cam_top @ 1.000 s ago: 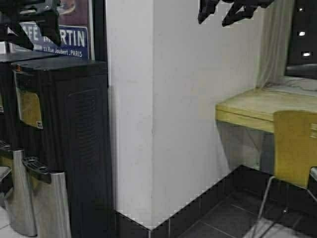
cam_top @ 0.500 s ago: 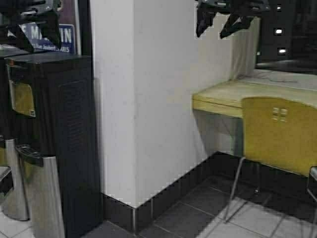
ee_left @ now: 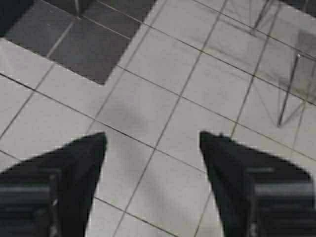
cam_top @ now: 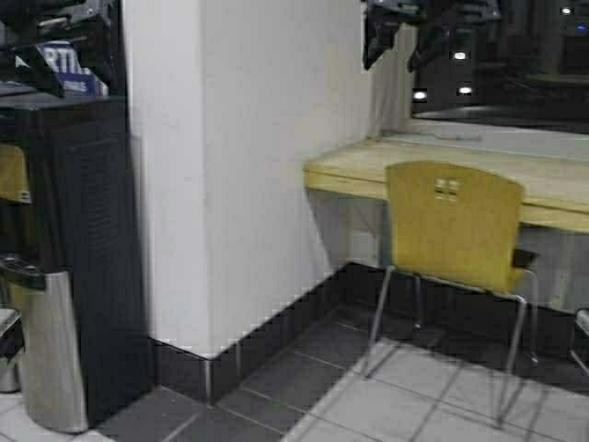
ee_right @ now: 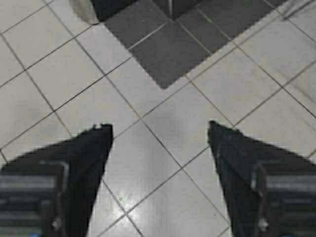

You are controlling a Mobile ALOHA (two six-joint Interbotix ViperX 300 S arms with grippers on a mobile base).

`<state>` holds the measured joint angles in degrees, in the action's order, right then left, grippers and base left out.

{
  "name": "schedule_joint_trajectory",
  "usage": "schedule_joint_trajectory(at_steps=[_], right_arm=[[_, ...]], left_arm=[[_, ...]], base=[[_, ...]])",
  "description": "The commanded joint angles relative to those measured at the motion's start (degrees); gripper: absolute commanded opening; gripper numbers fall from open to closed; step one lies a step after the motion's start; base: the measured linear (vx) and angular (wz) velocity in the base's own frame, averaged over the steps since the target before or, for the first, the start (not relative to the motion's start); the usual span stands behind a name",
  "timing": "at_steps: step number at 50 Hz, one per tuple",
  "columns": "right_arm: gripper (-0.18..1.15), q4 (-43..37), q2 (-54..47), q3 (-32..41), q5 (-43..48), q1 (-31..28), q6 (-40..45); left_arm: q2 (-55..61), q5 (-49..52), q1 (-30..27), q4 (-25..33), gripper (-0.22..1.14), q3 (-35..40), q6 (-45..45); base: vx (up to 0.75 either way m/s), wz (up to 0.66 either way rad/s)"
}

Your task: Push the chairs under the table

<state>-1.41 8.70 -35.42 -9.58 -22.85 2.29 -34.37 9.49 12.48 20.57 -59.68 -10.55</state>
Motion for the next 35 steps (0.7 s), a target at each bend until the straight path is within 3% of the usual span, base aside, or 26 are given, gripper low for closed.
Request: schedule_joint_trajectory(at_steps=[1,35], right_arm=[[0.93,-0.2,1.9,1.1,0.2,0.1,0.2],[0.93,-0.3,-2.4,1.4,0.2,0.2,0.5]], left_arm=[[-0.1,-0.2,0.1,0.1,0.92,0.7,0.2],[0.5,1.1,0.1,0.3,0.92,0.5,0.4]], base=[[-0.26,-0.22],[-0.17,-0.36]])
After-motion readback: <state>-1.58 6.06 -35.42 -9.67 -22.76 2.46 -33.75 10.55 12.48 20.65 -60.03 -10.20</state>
